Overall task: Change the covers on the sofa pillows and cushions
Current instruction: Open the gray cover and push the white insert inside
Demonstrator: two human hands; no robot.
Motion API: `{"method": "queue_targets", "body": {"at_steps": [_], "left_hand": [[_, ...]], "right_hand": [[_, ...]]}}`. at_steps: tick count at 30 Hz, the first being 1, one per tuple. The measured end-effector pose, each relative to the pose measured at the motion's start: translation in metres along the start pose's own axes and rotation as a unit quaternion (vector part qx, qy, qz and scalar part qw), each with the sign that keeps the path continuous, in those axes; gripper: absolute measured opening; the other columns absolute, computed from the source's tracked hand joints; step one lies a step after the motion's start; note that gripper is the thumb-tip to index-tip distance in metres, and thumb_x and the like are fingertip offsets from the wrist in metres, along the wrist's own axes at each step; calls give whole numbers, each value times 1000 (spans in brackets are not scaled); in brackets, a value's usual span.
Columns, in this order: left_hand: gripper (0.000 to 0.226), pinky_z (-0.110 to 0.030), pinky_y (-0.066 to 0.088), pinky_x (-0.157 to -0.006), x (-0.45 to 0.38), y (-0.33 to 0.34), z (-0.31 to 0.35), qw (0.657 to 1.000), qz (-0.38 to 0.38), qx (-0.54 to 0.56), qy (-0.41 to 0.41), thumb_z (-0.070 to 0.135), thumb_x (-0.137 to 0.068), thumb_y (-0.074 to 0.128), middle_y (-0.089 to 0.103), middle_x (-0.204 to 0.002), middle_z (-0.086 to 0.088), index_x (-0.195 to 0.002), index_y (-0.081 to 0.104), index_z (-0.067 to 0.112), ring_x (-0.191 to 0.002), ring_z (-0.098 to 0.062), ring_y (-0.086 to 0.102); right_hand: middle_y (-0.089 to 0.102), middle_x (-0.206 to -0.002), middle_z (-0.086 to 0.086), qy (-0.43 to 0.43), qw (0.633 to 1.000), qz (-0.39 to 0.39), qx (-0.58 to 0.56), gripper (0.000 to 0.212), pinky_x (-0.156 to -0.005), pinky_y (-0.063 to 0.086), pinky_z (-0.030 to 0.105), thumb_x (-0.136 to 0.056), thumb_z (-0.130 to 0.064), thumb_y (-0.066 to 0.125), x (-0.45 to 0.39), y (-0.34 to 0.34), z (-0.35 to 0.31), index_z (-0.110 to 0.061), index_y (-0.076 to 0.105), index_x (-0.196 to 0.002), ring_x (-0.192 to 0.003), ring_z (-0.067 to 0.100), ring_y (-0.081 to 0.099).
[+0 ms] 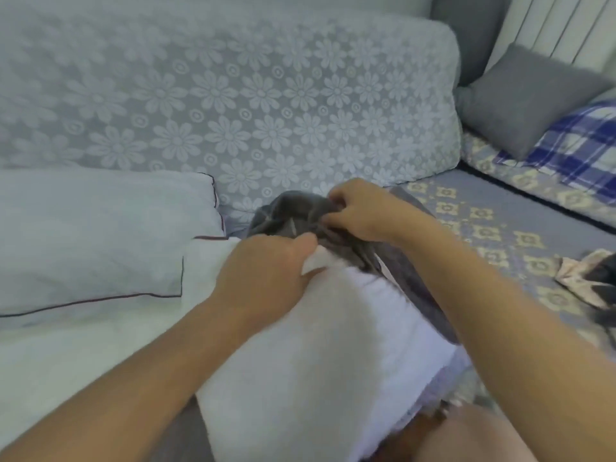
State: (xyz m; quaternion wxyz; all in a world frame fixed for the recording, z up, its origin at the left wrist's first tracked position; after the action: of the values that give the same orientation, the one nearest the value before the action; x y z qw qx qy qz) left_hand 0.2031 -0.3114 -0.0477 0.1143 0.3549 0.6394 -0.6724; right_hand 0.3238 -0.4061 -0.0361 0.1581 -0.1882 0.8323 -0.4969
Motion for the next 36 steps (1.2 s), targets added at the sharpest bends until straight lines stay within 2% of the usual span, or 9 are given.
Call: {"method": "queue_targets", "body": {"at_steps": [4,9,12,15,18,22,26,31,36], "left_hand": [[29,-31,27,-49,-55,-76,9,989,51,-102,90,14,-68,84,53,-53,-6,-74,55,14,-44,-31,48],[24,-39,36,-61,-48,-77,-40,976,-49,-201,63,6,-61,80,55,-59,-4,-72,63,18,-58,-31,55],[24,-46,38,-67,-6,-45,-56,977,-58,-205,-24,-3,-58,60,54,-74,-13,-76,68,11,-73,-35,53],[49,-58,41,-92,8,-20,-46,979,-75,-185,-41,-2,-63,54,57,-115,-22,-111,61,6,-103,-42,55],[77,-53,30,-112,-11,-5,-30,983,-136,-112,-56,35,-77,59,52,-142,-10,-150,39,20,-125,-34,51],[81,-46,38,-98,-43,13,-36,965,-159,-150,-148,77,-91,29,56,-135,-11,-155,27,27,-118,-35,53],[64,-42,43,-81,-40,35,-45,963,-175,-177,-107,70,-96,27,68,-96,-6,-115,63,21,-92,-29,62],[46,-41,38,-64,1,17,-57,984,-71,-161,-15,52,-97,41,62,-63,-4,-74,63,19,-64,-31,60],[47,-39,34,-61,22,8,-116,975,-64,-188,-102,52,-92,42,60,-60,-5,-73,63,15,-60,-32,59]], "right_hand": [[61,-104,23,191,945,263,44,17,-71,39,36,-92,-8,51,7,-114,94,0,60,-104,-102,39,58],[63,-114,28,384,894,219,74,23,-85,49,42,-93,-5,49,64,-100,222,5,64,-108,-108,43,59],[57,-86,22,401,896,188,-37,13,-71,48,42,-95,1,46,74,-40,226,1,59,-92,-88,38,62],[52,-82,17,364,885,255,-136,10,-63,43,41,-95,1,42,65,-29,208,-1,51,-93,-66,31,49],[57,-90,10,293,850,337,-278,24,-70,47,42,-91,0,38,55,-49,182,-8,56,-106,-82,31,55],[62,-103,12,282,826,320,-369,44,-69,48,42,-87,-17,41,39,-47,173,-8,54,-128,-80,29,59],[60,-90,6,241,893,314,-216,45,-66,43,35,-85,-45,59,33,-57,163,-9,56,-113,-82,27,59],[64,-120,22,356,871,324,-96,36,-77,42,37,-97,-31,56,50,-80,237,-6,59,-123,-109,40,60],[62,-125,21,475,869,137,-23,30,-80,45,36,-95,-16,57,112,-11,307,-2,62,-121,-115,36,60]]}}
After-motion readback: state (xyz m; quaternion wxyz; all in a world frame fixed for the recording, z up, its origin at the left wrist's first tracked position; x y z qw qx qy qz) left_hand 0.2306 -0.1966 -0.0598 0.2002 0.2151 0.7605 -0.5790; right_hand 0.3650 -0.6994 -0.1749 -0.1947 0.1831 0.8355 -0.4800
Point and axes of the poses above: each hand's wrist, its own x-axis away from the middle knuckle, its own y-axis out of the palm, z = x × y, the point moved 9 cm from there along -x, towards the middle knuckle
